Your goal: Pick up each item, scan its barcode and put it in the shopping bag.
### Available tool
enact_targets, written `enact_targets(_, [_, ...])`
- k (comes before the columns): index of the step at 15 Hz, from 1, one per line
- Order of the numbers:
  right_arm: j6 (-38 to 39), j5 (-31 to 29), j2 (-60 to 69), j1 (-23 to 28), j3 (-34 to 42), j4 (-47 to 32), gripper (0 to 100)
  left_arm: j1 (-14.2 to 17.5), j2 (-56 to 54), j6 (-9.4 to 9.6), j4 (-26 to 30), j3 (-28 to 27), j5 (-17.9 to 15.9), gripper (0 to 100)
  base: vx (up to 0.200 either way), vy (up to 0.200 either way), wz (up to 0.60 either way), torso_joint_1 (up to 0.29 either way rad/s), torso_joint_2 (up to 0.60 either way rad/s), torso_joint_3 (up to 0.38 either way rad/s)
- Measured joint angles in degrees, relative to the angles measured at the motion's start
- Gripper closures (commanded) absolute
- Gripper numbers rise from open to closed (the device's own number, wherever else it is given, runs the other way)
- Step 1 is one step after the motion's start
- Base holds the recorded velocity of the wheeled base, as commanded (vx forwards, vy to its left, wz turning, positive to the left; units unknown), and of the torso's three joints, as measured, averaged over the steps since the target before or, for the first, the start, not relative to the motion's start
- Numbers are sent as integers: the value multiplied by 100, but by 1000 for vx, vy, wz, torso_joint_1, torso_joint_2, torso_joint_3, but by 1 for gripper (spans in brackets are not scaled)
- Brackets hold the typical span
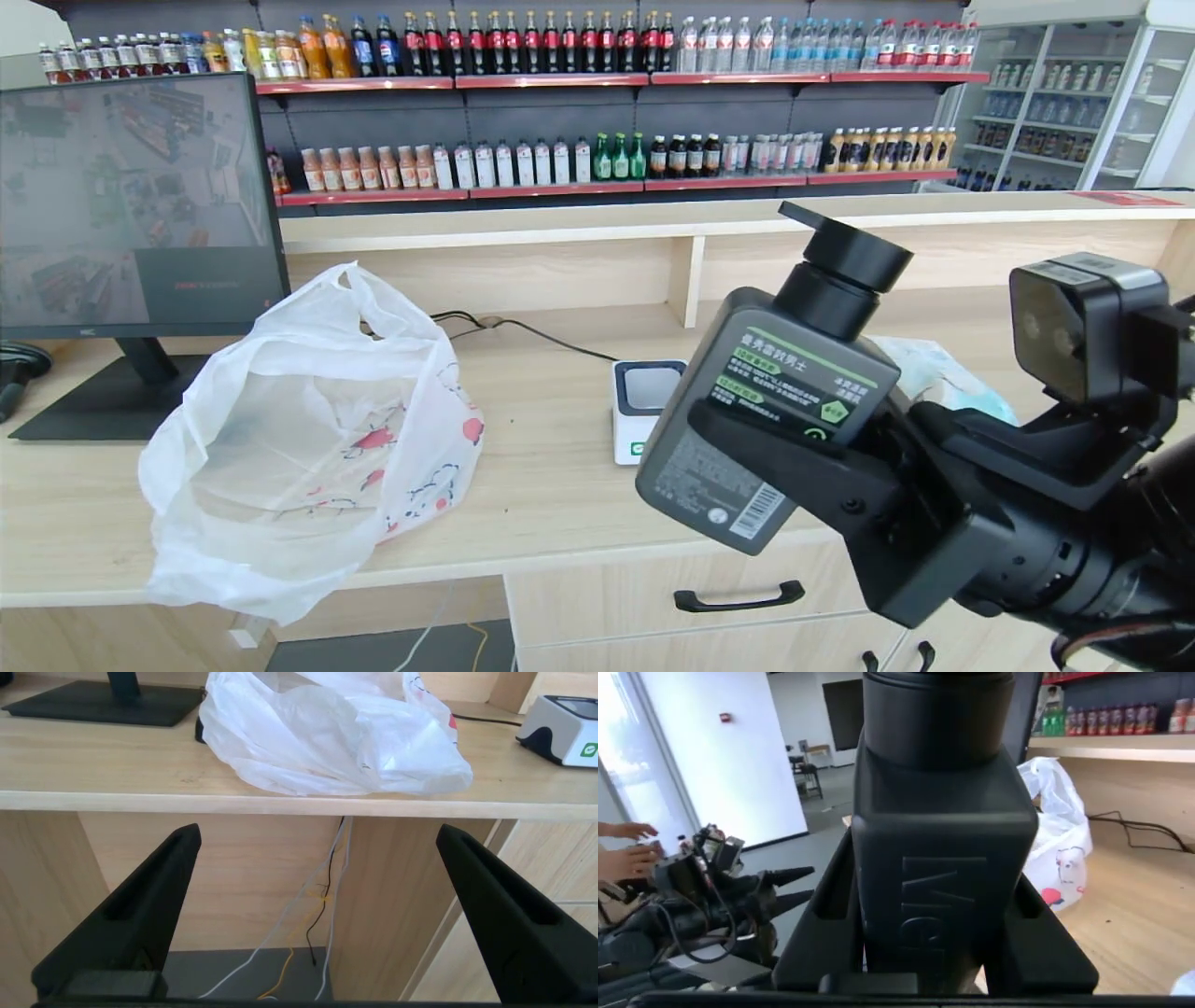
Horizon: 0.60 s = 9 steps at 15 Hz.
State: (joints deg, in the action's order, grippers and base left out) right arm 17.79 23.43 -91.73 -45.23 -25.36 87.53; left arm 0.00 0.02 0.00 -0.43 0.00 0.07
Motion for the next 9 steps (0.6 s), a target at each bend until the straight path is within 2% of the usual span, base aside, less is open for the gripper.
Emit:
enact_targets(3, [-429,-984,-60,22,61,-2,100,0,0,0,0,0,0,0,0,0,0,0,0,0])
enact_targets(7, [-1473,-2515,-193,44,141,9,100,0,0,0,0,0,0,0,0,0,0,0,0,0])
enact_targets(9, [-1727,-3016,-254,132,188,17,100,0,0,2,0,0,0,0,0,0,0,0,0,0])
